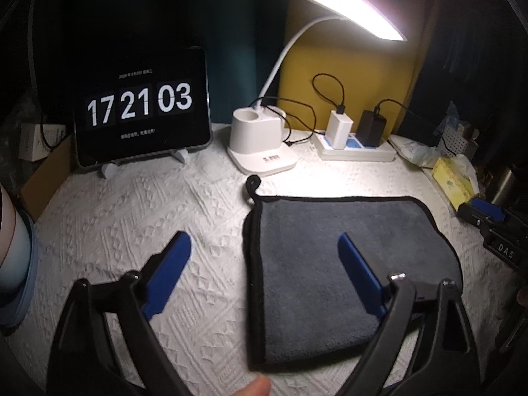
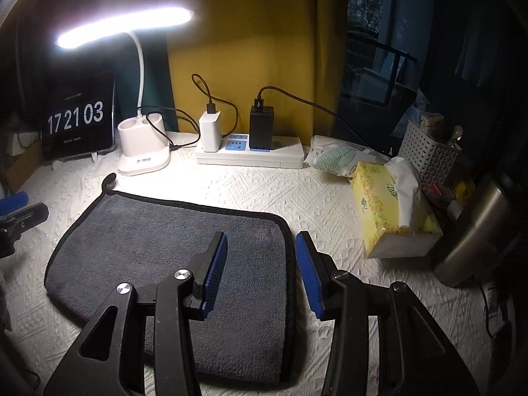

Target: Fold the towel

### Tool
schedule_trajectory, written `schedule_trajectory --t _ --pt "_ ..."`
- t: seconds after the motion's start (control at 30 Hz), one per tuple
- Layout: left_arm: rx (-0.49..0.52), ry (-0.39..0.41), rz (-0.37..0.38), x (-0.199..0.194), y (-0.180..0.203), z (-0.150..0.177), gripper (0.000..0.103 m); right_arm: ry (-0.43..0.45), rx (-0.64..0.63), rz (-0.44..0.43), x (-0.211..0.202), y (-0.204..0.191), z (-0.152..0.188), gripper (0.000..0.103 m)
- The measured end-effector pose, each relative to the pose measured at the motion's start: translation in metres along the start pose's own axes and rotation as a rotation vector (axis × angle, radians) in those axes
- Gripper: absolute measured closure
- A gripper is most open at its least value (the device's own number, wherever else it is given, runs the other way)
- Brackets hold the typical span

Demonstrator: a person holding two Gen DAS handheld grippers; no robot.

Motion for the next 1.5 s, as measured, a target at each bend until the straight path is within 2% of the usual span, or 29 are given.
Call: schedule_trajectory --t 0.57,0.93,1.23,1.5 --pt "0.003 0.008 0.062 -0.043 0.007 0.018 0.010 0.034 0.000 0.013 -0.046 -0.010 0.011 0.057" --pt "0.040 0.039 0.038 -0.069 0.013 0.035 0.010 0.060 0.001 0.019 -0.075 -0.016 0.021 0.057" --pt "0.036 0.067 0.084 -0.092 0.014 0.048 0.009 0.074 -0.008 0.017 -0.097 -0.027 0.032 0.057" --pt "0.045 0.084 0.093 -0.109 0.016 0.062 0.009 0.087 -0.013 0.016 -0.114 -0.036 0.042 0.057"
Point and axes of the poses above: each gripper's, at about its wrist camera, not at the fingertips, and x roughly the way its jaws point, y to its right, z to its underside, the point moved 1 cm from there along x, roughly the way its jaws point, and after that the axes turned 10 degrees about -x, right-handed, at the moved point
